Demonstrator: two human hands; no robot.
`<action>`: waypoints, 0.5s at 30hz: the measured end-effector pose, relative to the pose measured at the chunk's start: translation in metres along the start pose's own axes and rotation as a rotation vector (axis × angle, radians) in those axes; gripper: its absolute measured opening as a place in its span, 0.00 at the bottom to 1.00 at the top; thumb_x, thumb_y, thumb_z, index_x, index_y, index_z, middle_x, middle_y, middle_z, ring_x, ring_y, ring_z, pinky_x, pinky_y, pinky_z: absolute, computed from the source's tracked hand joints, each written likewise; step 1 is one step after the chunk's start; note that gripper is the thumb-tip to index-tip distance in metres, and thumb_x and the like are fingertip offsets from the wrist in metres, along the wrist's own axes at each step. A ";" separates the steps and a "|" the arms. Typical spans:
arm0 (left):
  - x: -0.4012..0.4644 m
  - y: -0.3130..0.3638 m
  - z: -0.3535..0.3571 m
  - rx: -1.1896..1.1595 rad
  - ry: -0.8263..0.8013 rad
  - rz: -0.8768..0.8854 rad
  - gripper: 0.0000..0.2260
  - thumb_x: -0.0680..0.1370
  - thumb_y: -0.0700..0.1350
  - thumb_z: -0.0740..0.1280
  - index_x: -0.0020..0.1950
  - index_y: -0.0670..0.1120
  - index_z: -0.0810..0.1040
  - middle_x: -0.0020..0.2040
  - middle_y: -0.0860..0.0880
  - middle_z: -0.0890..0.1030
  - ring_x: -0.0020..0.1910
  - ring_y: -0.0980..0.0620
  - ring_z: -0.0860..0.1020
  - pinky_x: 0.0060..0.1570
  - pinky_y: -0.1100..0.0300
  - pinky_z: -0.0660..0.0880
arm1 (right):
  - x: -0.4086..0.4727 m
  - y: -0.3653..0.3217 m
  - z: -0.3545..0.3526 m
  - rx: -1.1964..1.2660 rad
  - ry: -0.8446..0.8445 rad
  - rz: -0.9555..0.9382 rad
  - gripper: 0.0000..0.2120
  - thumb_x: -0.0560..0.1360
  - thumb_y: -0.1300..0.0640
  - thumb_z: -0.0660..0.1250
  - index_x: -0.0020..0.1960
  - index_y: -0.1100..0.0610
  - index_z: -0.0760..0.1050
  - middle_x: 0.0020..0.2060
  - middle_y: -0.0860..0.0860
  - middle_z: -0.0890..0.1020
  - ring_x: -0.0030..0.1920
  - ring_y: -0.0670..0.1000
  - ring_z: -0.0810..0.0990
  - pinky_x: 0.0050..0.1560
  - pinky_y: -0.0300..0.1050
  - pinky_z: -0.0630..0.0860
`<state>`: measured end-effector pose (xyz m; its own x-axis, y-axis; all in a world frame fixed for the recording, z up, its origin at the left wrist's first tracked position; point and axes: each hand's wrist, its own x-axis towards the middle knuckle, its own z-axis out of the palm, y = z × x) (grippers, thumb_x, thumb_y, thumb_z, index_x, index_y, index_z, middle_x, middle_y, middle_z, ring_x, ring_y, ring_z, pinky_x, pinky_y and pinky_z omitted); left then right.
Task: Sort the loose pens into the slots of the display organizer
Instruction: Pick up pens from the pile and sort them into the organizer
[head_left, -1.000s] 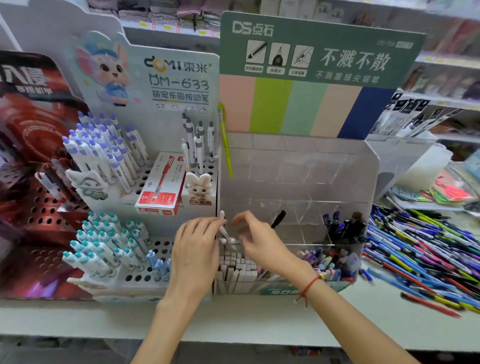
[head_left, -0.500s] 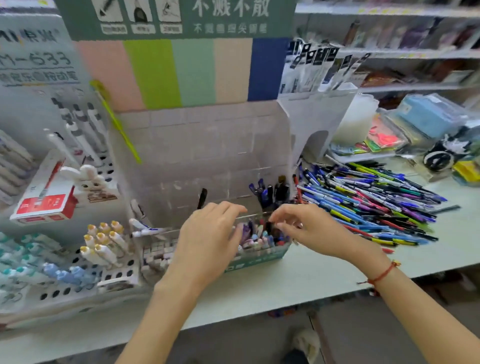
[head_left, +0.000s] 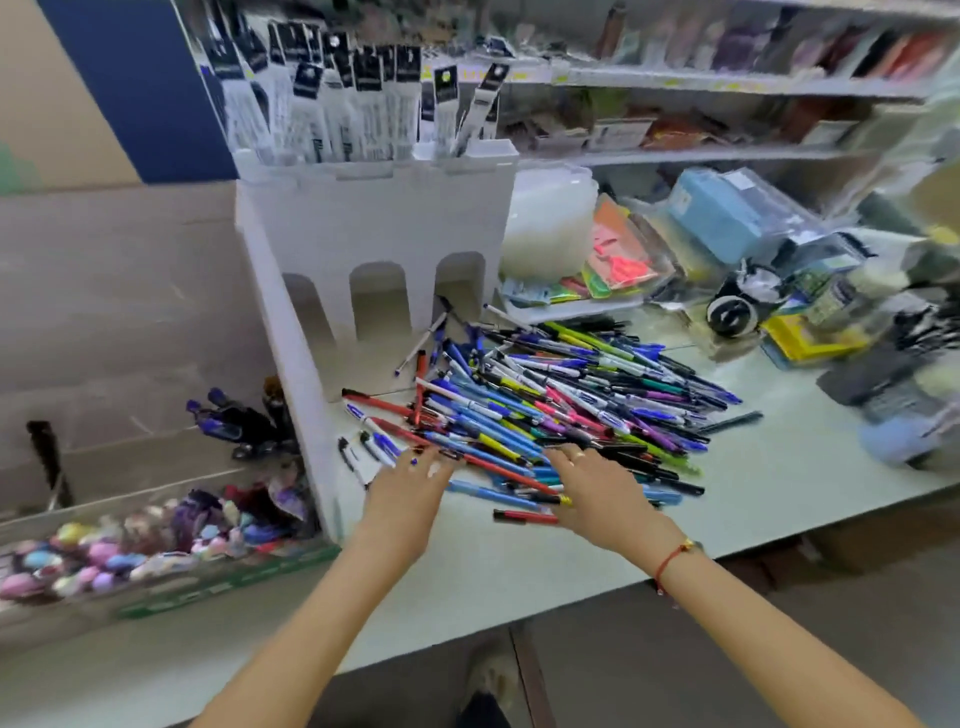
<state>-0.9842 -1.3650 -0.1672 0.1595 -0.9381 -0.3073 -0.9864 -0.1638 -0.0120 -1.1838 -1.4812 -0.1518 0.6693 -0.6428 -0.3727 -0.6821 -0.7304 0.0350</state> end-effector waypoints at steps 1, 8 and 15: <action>0.003 0.000 0.006 0.030 -0.056 -0.032 0.32 0.78 0.35 0.60 0.78 0.50 0.50 0.79 0.46 0.50 0.76 0.42 0.54 0.68 0.49 0.62 | 0.002 0.005 0.008 -0.012 -0.005 -0.003 0.36 0.78 0.42 0.62 0.78 0.54 0.51 0.75 0.56 0.60 0.71 0.58 0.65 0.63 0.50 0.69; 0.020 -0.006 0.057 -0.180 -0.092 -0.274 0.34 0.79 0.39 0.56 0.79 0.50 0.40 0.79 0.47 0.42 0.77 0.37 0.47 0.72 0.45 0.59 | 0.038 -0.003 0.059 -0.092 0.238 -0.043 0.44 0.63 0.34 0.73 0.69 0.61 0.72 0.61 0.58 0.79 0.58 0.60 0.80 0.53 0.55 0.80; 0.029 0.014 0.066 -0.428 0.169 -0.370 0.25 0.79 0.41 0.60 0.76 0.49 0.61 0.77 0.46 0.60 0.74 0.36 0.58 0.72 0.44 0.60 | 0.077 -0.020 0.045 -0.266 0.256 -0.045 0.38 0.65 0.30 0.69 0.59 0.62 0.77 0.45 0.55 0.78 0.44 0.54 0.77 0.45 0.47 0.76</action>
<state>-0.9957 -1.3740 -0.2389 0.5288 -0.8250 -0.1995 -0.7660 -0.5650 0.3065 -1.1321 -1.5057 -0.2223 0.7721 -0.6206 -0.1369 -0.5719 -0.7724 0.2763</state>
